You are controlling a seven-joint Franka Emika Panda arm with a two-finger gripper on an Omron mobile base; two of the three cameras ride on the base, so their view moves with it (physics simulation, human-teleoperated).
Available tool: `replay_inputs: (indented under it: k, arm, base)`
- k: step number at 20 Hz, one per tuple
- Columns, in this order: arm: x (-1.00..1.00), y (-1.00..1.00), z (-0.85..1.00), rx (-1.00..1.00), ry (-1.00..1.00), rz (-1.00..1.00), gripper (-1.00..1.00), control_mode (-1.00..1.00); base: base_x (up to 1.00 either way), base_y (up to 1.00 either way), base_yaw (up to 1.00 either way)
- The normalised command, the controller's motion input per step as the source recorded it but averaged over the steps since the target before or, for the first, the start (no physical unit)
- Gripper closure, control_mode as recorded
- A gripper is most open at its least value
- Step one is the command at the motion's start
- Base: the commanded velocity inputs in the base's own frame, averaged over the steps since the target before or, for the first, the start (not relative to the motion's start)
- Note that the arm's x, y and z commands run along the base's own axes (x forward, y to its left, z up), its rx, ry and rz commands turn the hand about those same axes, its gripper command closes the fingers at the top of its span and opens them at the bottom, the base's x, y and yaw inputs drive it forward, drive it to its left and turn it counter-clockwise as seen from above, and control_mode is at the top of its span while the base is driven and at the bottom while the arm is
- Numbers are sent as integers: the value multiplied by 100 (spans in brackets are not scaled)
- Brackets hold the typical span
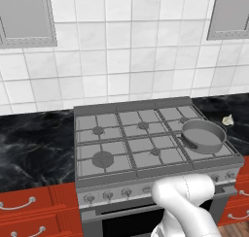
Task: Turn on the burner for the pot on the stove. Wait thirty seconds for the pot to heat up. Then add the garlic to the pot.
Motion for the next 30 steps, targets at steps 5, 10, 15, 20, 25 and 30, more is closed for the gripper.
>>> replay_inputs:
  k: [5,10,15,20,25,30]
  arm:
    - [0,0,0,0,0,0,100,-100]
    - [0,0,0,0,0,0,100,-100]
    - [0,0,0,0,0,0,100,-100]
    - [0,0,0,0,0,0,100,-100]
    - [0,0,0,0,0,0,100,-100]
    - [0,0,0,0,0,0,100,-100]
  base:
    - [0,0,0]
    - [0,0,0]
    - [0,0,0]
    - [0,0,0]
    - [0,0,0]
    - [0,0,0]
